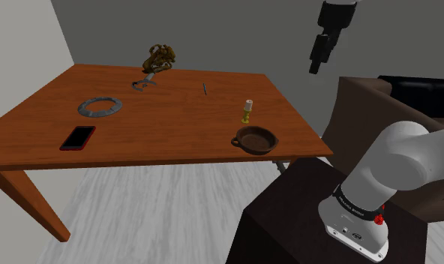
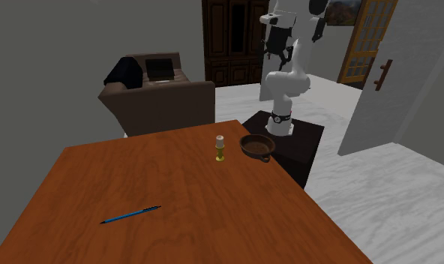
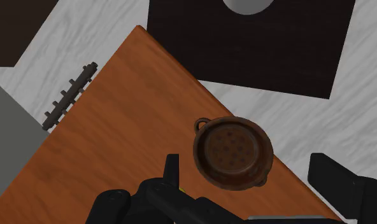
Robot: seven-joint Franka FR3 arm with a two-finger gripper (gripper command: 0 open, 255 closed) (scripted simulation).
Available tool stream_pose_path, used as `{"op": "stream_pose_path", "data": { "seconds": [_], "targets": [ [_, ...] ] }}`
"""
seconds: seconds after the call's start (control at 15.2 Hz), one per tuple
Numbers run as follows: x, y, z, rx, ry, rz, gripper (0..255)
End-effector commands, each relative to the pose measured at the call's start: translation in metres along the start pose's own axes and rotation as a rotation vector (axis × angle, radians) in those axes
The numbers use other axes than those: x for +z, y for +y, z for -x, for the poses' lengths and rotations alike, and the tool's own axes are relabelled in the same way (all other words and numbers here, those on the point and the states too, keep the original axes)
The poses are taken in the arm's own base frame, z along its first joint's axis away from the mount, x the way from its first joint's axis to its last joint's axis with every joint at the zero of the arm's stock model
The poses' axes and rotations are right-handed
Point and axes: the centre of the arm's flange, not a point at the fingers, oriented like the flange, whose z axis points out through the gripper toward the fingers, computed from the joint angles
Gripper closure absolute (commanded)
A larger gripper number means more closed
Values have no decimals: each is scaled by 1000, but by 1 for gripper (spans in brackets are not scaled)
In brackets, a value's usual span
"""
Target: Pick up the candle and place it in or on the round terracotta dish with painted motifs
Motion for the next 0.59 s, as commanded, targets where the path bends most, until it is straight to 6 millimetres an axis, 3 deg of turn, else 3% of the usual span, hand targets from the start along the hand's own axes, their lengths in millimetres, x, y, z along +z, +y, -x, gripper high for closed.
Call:
{"op": "stream_pose_path", "data": {
  "seconds": [0.0,0.53],
  "targets": [
    [0,0,0,0,0,0,0],
    [74,38,-67,-82,4,-33,0]
  ]
}}
